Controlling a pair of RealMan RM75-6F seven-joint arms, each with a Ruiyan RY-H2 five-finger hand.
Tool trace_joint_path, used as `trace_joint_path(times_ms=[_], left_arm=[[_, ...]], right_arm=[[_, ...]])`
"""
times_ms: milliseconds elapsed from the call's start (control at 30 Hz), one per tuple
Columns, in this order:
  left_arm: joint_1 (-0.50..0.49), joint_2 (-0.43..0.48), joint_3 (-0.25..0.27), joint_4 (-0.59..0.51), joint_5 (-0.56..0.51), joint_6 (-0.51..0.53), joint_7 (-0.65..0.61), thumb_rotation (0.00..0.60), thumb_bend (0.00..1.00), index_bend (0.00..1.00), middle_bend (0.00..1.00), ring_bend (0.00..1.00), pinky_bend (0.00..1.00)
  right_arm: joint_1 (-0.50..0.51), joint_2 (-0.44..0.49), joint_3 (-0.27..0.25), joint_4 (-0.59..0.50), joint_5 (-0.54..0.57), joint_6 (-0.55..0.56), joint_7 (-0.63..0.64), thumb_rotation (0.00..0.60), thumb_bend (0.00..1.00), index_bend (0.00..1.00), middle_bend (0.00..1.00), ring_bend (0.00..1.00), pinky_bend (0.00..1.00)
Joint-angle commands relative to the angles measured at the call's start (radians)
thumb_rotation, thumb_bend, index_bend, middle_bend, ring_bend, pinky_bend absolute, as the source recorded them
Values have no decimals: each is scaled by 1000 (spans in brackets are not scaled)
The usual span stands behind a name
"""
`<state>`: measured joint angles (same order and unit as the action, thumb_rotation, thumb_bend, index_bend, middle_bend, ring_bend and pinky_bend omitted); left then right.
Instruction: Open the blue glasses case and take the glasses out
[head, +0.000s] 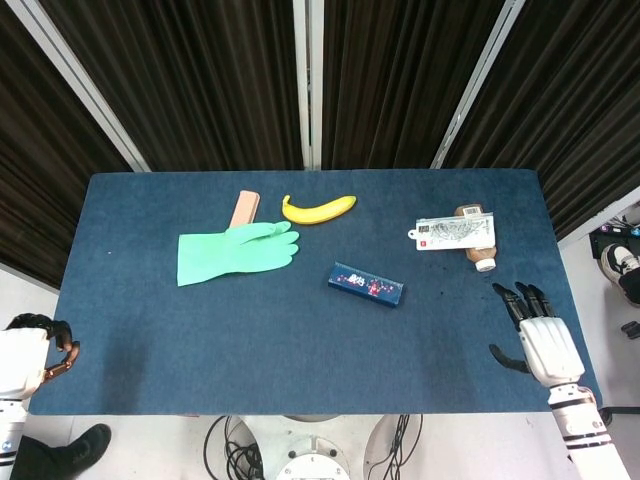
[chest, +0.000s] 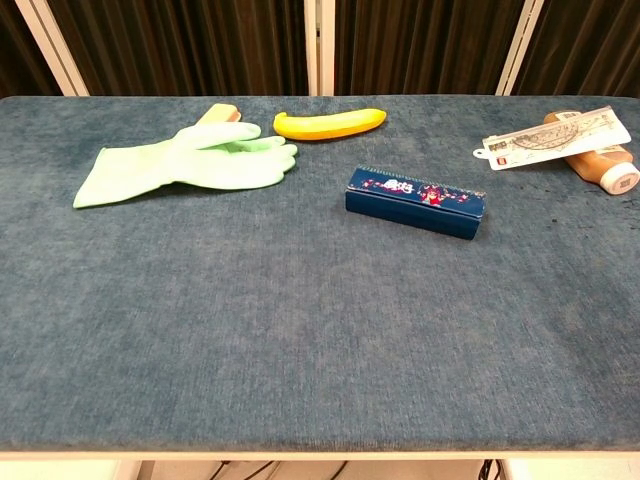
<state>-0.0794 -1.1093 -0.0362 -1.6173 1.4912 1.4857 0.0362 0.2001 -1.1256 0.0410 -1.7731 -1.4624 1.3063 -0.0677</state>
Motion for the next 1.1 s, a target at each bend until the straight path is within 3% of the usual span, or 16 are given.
trace_joint_path(times_ms=[33, 300, 600, 967, 1100], left_arm=[[0, 0, 0, 0, 0, 1, -1, 600, 373, 664, 667, 429, 342], [0, 1, 0, -1, -1, 0, -3, 600, 373, 663, 667, 429, 342], [-1, 3, 0, 1, 0, -2, -15, 600, 373, 663, 667, 429, 342], [-2, 7, 2, 2, 3, -5, -28, 600, 373, 662, 667, 429, 342], [-2, 8, 2, 0, 3, -6, -29, 600, 373, 662, 667, 429, 342]], right_arm=[[81, -57, 48, 20, 81, -109, -31, 600, 193, 0, 160, 0, 0], [268, -250, 135, 146, 264, -328, -148, 600, 123, 0, 119, 0, 0], [416, -439, 184, 311, 383, -431, -228, 600, 81, 0, 88, 0, 0], [535, -530, 224, 514, 541, -497, -323, 600, 120, 0, 89, 0, 0], [548, -509, 230, 511, 580, -509, -332, 600, 148, 0, 112, 0, 0]])
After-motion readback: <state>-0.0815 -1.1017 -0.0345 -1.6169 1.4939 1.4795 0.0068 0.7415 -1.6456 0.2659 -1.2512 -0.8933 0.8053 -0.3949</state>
